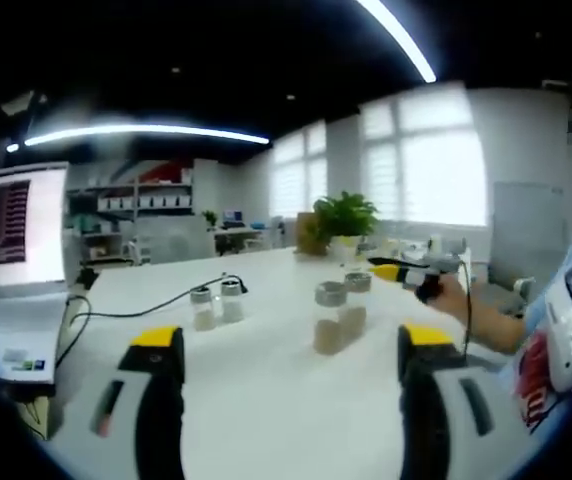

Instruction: Rotate the seasoning bottle until the label or dispensing opening points toward the visible target arrow and the bottle remains upright within the marked orientation range

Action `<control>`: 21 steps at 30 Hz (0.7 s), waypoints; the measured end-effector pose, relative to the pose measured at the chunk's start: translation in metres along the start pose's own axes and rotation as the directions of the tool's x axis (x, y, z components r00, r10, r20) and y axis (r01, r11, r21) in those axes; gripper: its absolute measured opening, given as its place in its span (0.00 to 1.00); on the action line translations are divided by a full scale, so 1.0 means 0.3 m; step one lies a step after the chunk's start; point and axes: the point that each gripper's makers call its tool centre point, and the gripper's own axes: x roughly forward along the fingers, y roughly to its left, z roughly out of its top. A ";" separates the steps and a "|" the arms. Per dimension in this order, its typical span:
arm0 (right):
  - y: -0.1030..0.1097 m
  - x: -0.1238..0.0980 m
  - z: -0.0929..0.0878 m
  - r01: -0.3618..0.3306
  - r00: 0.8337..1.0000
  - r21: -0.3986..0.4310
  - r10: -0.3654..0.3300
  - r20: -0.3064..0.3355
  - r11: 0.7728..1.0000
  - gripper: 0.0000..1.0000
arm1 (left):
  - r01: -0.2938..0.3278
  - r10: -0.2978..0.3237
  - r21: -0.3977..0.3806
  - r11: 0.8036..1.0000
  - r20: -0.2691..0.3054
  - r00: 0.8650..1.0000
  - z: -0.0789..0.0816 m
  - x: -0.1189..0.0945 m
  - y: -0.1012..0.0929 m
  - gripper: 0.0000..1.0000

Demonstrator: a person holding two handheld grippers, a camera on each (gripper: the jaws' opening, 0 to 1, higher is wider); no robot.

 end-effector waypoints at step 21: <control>-0.020 0.078 -0.104 0.157 0.982 -0.012 -0.158 -0.102 0.987 0.58 | -0.010 0.010 -0.023 1.000 0.011 1.000 0.002 -0.011 0.022 0.93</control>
